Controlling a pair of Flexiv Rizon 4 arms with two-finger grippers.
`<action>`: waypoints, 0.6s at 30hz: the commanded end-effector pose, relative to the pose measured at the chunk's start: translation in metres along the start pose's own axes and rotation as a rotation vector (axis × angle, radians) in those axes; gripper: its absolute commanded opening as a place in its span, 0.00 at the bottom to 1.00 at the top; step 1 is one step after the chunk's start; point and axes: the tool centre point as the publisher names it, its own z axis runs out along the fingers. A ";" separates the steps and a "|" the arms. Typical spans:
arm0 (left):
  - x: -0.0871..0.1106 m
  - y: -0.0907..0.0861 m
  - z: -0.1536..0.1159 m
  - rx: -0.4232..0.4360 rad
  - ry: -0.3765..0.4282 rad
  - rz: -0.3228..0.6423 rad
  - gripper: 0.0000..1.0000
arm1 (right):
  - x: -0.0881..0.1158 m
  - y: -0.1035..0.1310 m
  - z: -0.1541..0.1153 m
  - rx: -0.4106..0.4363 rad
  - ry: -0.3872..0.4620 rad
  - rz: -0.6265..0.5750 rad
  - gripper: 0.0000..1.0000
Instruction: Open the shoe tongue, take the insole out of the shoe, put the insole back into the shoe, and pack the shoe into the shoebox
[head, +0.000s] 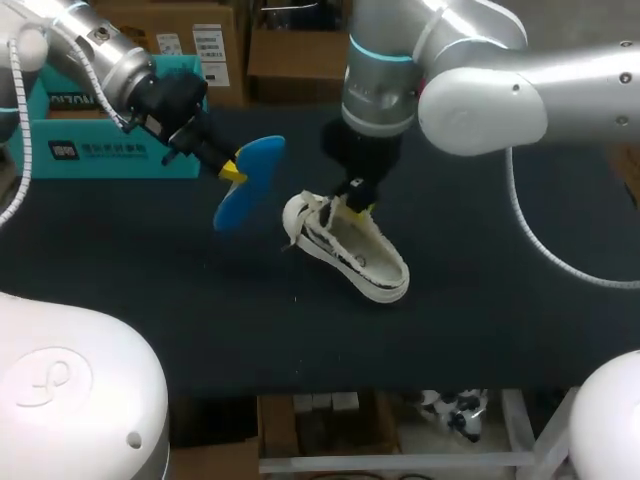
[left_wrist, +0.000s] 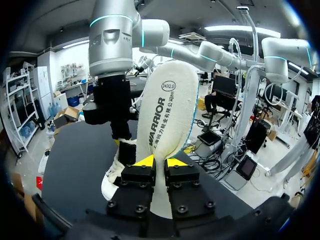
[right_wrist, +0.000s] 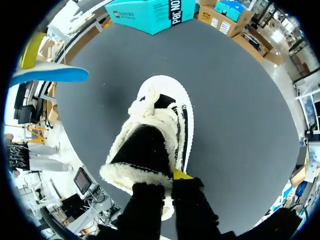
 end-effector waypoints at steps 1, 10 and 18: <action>-0.008 0.004 -0.015 0.031 0.162 0.026 0.00 | 0.006 -0.005 -0.003 -0.065 -0.011 0.101 0.00; -0.015 -0.002 -0.029 0.086 0.250 0.110 0.00 | 0.021 -0.009 -0.007 -0.103 -0.041 0.303 0.00; -0.027 -0.003 -0.025 0.113 0.328 0.151 0.00 | 0.022 -0.013 0.005 -0.129 -0.021 0.380 0.00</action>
